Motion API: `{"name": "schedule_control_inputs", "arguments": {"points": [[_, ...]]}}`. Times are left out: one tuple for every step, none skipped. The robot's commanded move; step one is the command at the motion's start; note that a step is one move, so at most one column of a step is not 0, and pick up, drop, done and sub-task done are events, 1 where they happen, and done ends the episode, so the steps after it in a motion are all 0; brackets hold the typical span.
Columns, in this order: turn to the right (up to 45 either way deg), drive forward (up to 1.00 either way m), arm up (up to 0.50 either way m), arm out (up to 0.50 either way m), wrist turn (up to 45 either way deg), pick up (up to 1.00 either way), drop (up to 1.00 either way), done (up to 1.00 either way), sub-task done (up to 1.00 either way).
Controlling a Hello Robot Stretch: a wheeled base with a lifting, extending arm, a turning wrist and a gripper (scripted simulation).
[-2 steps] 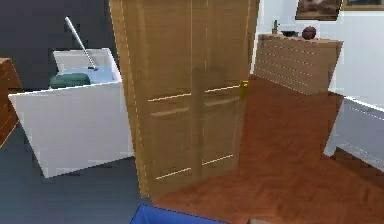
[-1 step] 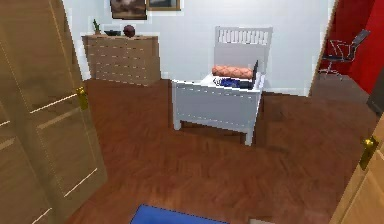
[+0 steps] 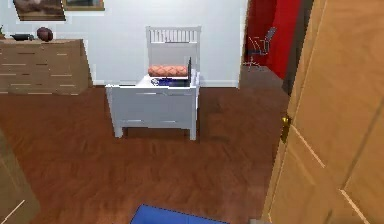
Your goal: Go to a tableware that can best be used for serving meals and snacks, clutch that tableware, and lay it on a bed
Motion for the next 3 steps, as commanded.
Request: {"name": "schedule_control_inputs", "arguments": {"points": [[0.0,1.00,0.00,0.00,0.0,0.00,0.00,0.00,0.00],[6.0,0.00,0.00,0.00,0.0,0.00,0.00,0.00,0.00],[0.0,0.30,0.00,0.00,0.0,0.00,0.00,0.00,0.00]]}}
